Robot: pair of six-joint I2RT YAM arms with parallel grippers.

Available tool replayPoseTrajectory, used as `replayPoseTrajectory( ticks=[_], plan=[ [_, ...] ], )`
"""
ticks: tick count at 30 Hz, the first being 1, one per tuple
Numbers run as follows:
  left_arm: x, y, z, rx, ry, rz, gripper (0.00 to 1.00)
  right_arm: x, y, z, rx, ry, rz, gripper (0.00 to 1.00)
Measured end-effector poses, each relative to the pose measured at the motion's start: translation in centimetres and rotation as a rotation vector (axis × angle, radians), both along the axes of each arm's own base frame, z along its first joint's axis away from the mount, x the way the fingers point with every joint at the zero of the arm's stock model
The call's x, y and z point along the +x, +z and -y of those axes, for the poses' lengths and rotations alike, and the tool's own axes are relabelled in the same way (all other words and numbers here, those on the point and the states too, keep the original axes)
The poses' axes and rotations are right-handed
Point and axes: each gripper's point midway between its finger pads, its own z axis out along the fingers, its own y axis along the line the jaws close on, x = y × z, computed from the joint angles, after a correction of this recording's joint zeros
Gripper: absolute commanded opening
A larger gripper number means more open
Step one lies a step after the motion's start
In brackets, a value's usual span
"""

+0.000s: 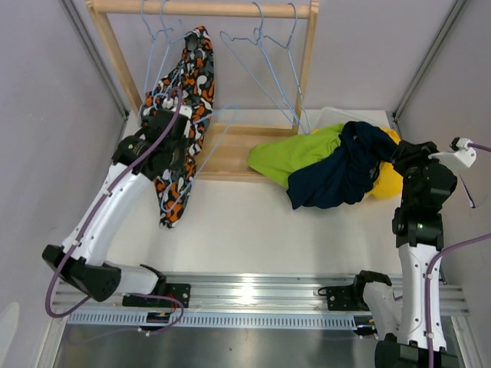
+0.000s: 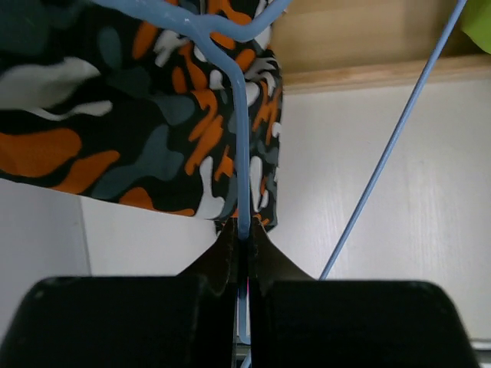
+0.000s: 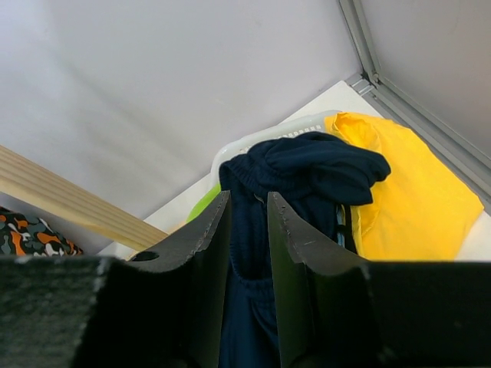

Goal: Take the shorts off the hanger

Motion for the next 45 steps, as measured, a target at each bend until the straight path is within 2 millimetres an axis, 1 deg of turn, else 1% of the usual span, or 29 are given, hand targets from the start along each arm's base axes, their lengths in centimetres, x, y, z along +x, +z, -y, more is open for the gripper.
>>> replayPoseTrajectory(
  ticks=[2, 4, 9, 13, 16, 18, 24, 27, 30, 33, 39, 42, 45],
  plan=[
    [1.1, 1.2, -0.8, 0.051, 0.048, 0.015, 0.0, -0.3, 0.1, -0.2, -0.001, 0.005, 0.003, 0.31],
    [2.3, 3.0, -1.1, 0.079, 0.085, 0.047, 0.0, -0.6, 0.4, -0.3, -0.003, 0.013, 0.01, 0.31],
    [5.1, 8.0, -1.0, 0.067, 0.147, 0.166, 0.0, -1.0, 0.4, -0.8, -0.005, 0.033, 0.014, 0.31],
    [7.5, 13.1, -0.1, 0.004, 0.178, 0.298, 0.0, -1.1, -0.8, -1.1, -0.001, 0.053, -0.006, 0.31],
    [8.4, 16.2, 1.0, -0.041, 0.179, 0.383, 0.0, -1.0, -2.0, -1.4, 0.004, 0.065, -0.03, 0.31],
    [8.6, 17.5, 2.0, -0.068, 0.165, 0.426, 0.0, -1.0, -2.9, -1.5, 0.008, 0.074, -0.048, 0.31],
    [8.7, 18.7, 5.5, -0.093, 0.081, 0.484, 0.0, -1.2, -4.2, -1.9, 0.013, 0.095, -0.069, 0.31],
    [9.0, 19.5, 6.8, -0.105, 0.038, 0.517, 0.0, -1.4, -4.6, -2.0, 0.013, 0.097, -0.071, 0.3],
    [9.7, 20.5, 7.5, -0.108, 0.012, 0.558, 0.0, -1.6, -5.1, -2.1, 0.014, 0.097, -0.075, 0.3],
    [11.2, 21.1, 8.4, -0.101, -0.009, 0.6, 0.0, -1.9, -5.4, -2.1, 0.015, 0.098, -0.077, 0.3],
    [15.4, 20.5, 11.1, -0.08, -0.055, 0.646, 0.0, -2.3, -5.8, -2.4, 0.014, 0.106, -0.075, 0.3],
    [17.1, 20.1, 11.9, -0.077, -0.069, 0.663, 0.0, -2.4, -6.1, -2.6, 0.015, 0.113, -0.078, 0.3],
    [18.3, 19.3, 12.0, -0.075, -0.073, 0.661, 0.0, -2.4, -6.6, -2.8, 0.016, 0.119, -0.085, 0.3]
  ],
)
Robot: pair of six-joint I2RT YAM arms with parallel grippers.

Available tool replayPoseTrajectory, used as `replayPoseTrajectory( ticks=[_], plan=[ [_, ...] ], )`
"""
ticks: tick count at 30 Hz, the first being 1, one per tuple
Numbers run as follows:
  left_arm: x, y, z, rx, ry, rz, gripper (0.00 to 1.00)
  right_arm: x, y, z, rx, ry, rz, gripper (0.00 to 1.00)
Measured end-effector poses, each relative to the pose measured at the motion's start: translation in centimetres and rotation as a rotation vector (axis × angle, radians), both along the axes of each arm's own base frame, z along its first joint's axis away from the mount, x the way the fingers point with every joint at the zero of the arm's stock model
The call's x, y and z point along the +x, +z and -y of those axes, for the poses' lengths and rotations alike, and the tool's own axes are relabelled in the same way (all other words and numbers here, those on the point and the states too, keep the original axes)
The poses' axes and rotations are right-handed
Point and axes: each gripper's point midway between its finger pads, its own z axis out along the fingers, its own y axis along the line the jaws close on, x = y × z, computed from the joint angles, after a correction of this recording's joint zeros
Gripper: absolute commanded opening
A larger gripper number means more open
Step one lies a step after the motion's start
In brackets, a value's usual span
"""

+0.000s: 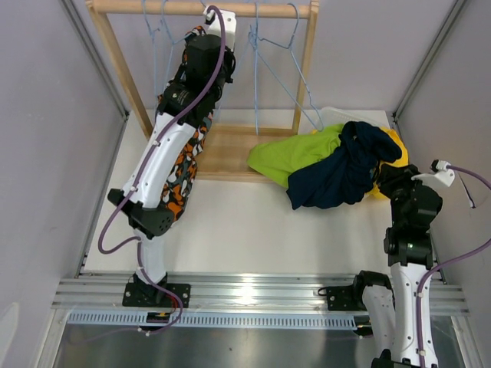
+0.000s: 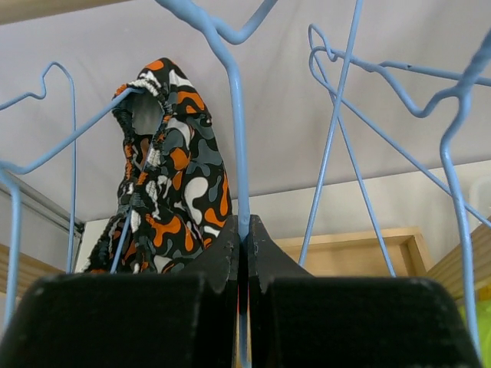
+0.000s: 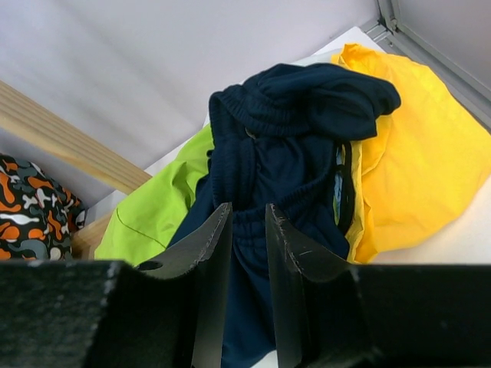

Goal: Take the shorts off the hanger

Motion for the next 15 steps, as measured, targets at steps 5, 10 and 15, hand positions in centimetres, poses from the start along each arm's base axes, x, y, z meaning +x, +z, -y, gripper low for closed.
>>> replayPoseTrajectory(
  ticks=[5, 10, 15],
  plan=[
    [1.3, -1.0, -0.3, 0.001, -0.008, -0.014, 0.0, 0.1, -0.8, -0.1, 0.003, 0.003, -0.016, 0.29],
    [1.7, -1.8, -0.3, -0.001, -0.018, -0.031, 0.0, 0.0, -0.8, -0.1, 0.003, 0.005, -0.016, 0.29],
    [2.1, -5.6, 0.4, 0.023, -0.038, -0.113, 0.0, -0.3, -0.5, -0.2, 0.002, 0.005, -0.004, 0.29]
  ],
)
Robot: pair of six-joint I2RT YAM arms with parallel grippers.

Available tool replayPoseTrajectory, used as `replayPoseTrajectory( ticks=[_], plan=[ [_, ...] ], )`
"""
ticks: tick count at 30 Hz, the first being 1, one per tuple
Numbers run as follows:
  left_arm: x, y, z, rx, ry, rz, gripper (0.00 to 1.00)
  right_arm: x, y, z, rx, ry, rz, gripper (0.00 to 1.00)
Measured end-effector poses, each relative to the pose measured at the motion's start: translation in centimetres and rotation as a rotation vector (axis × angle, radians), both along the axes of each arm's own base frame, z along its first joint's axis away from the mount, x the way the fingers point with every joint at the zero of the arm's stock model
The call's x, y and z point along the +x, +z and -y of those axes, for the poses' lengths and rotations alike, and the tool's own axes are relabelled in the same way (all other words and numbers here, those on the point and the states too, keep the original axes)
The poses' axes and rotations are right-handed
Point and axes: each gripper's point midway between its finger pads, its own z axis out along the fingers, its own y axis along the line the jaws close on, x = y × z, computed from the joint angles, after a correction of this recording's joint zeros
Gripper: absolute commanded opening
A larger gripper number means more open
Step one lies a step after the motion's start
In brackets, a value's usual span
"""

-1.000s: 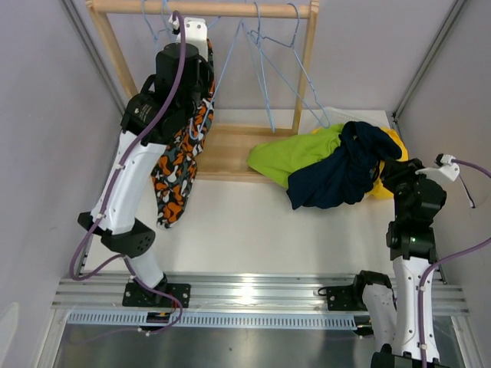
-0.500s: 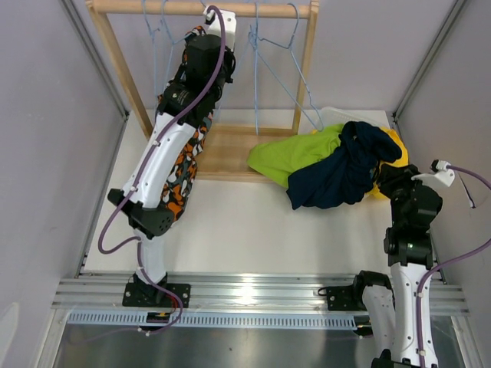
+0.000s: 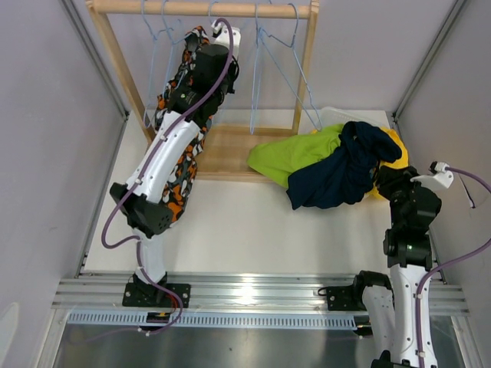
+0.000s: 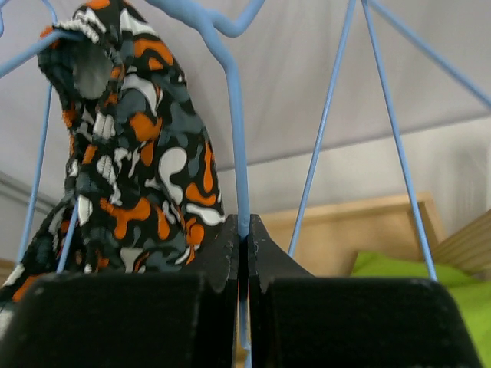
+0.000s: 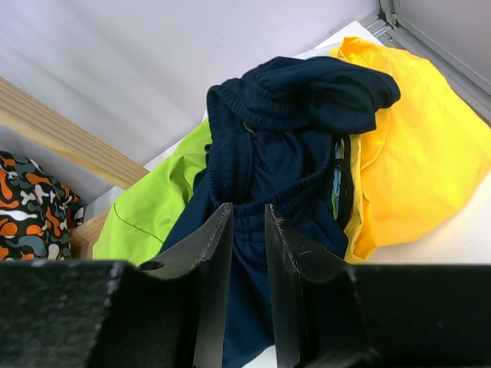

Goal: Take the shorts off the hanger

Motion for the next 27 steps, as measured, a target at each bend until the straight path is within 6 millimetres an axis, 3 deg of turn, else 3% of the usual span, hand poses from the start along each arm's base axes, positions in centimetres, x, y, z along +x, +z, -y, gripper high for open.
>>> replayPoseTrajectory(
  ticks=[9, 10, 16, 19, 23, 27],
  plan=[
    [-1.1, -0.1, -0.6, -0.011, -0.007, -0.004, 0.03, -0.8, 0.7, -0.2, -0.005, 0.001, 0.028, 0.29],
    [-1.2, -0.1, -0.6, -0.012, -0.008, -0.005, 0.06, -0.9, 0.7, -0.2, -0.005, 0.001, 0.028, 0.29],
    [-2.8, -0.9, -1.3, -0.01, -0.009, -0.046, 0.58, -1.2, 0.2, -0.3, -0.001, 0.005, 0.006, 0.3],
    [-3.6, -0.5, -1.5, -0.018, -0.024, -0.052, 0.74, -1.3, 0.2, -0.4, 0.0, 0.011, 0.005, 0.3],
    [-5.3, 0.5, -1.7, -0.032, -0.058, -0.061, 0.89, -1.4, 0.1, -0.5, 0.002, 0.015, 0.003, 0.3],
    [-7.8, 2.3, -2.3, -0.05, -0.097, -0.054, 0.93, -1.5, 0.2, -0.7, 0.004, 0.019, 0.005, 0.3]
  ],
)
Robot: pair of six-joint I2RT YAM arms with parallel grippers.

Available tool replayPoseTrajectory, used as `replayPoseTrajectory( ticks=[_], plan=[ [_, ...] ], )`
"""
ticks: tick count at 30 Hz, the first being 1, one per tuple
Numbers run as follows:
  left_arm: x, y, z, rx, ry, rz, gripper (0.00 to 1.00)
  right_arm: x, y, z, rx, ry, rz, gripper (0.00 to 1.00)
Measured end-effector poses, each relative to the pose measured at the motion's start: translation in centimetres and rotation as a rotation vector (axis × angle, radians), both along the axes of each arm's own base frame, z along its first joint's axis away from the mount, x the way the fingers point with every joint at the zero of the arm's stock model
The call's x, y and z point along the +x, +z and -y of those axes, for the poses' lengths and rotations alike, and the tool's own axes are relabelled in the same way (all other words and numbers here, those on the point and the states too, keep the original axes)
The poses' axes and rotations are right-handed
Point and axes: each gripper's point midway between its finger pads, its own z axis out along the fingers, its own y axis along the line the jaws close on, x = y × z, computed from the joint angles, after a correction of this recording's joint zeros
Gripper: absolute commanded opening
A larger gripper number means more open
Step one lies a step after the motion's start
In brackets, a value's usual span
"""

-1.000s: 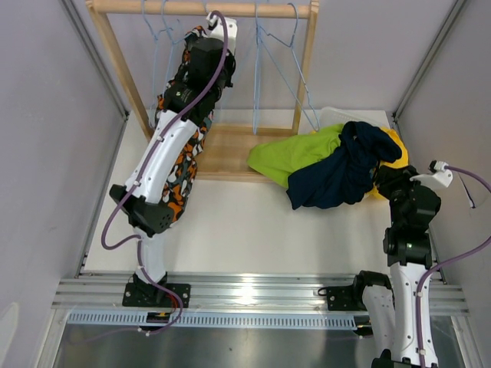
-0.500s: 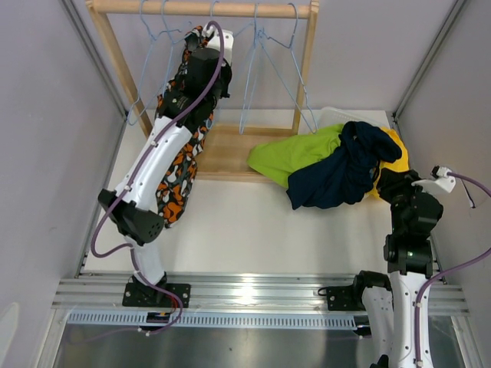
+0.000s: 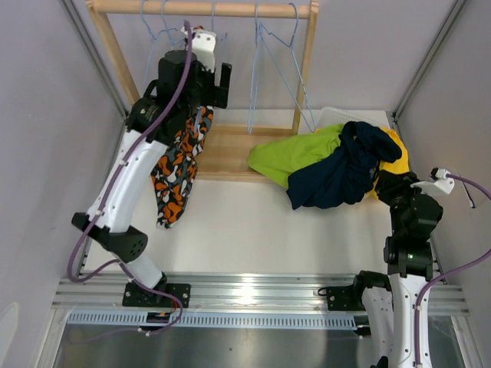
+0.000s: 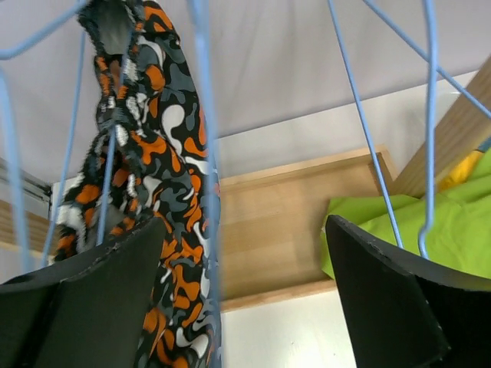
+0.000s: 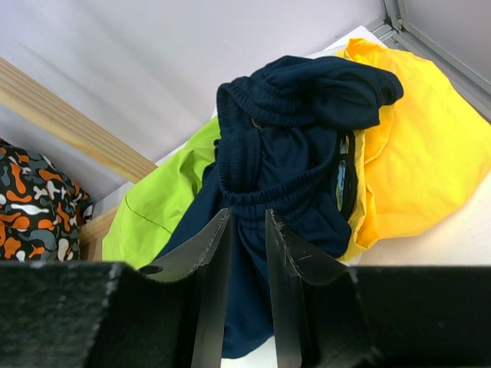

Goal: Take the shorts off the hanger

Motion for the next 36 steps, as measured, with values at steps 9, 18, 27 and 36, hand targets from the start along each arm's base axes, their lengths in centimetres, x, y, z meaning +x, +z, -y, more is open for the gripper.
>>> replayPoseTrajectory(
  ticks=[9, 18, 27, 36],
  plan=[
    [-5.7, 8.0, -5.6, -0.084, 0.065, 0.185, 0.95, 0.0, 0.0, -0.6, 0.006, 0.033, 0.0, 0.3],
    [-2.6, 6.7, -10.0, -0.069, 0.183, 0.162, 0.9, -0.3, 0.1, -0.8, 0.004, 0.036, 0.003, 0.3],
    [1.6, 2.0, -9.8, -0.06, 0.18, 0.045, 0.88, -0.5, -0.5, -0.8, -0.001, 0.036, -0.006, 0.31],
    [3.6, 1.5, -10.0, -0.085, 0.184, 0.031, 0.81, -0.4, -1.9, -0.7, -0.004, 0.036, -0.041, 0.3]
  ],
)
